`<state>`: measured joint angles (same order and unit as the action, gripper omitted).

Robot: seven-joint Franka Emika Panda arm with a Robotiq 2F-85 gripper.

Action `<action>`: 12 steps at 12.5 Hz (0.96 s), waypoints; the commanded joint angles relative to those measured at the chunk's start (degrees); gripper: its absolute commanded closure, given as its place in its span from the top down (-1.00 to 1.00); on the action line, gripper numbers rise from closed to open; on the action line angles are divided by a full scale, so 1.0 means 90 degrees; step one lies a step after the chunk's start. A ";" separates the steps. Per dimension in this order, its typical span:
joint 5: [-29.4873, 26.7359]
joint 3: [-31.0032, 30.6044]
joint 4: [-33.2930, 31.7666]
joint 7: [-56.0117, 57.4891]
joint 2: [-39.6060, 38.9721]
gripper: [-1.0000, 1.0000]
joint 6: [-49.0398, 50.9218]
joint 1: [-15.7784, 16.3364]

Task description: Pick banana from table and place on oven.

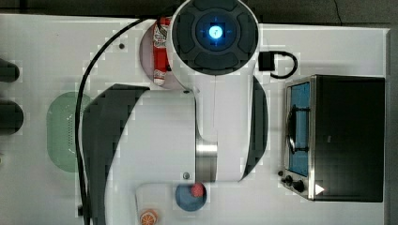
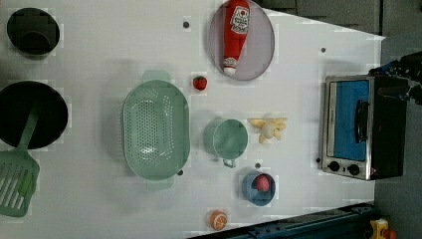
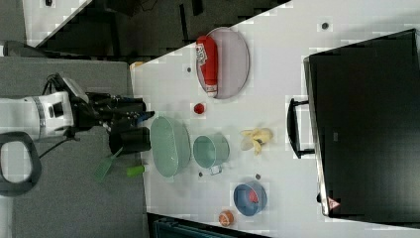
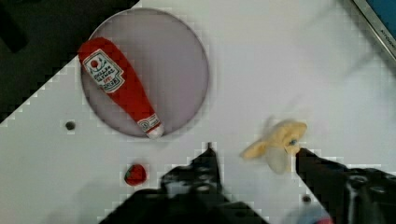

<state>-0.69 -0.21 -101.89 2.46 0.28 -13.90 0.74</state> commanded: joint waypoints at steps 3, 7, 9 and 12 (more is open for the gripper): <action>0.0194 0.0081 -0.2209 -0.0899 0.2989 1.00 0.1007 -0.0262; 0.0194 0.0081 -0.2304 -0.0899 0.2823 1.00 0.0775 -0.0262; 0.0194 0.0081 -0.2481 -0.0899 0.2571 1.00 0.0300 -0.0262; 0.0194 0.0080 -0.2910 -0.0899 0.2001 1.00 -0.0652 -0.0261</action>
<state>2.01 0.03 -124.89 -3.93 19.47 -20.21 -1.68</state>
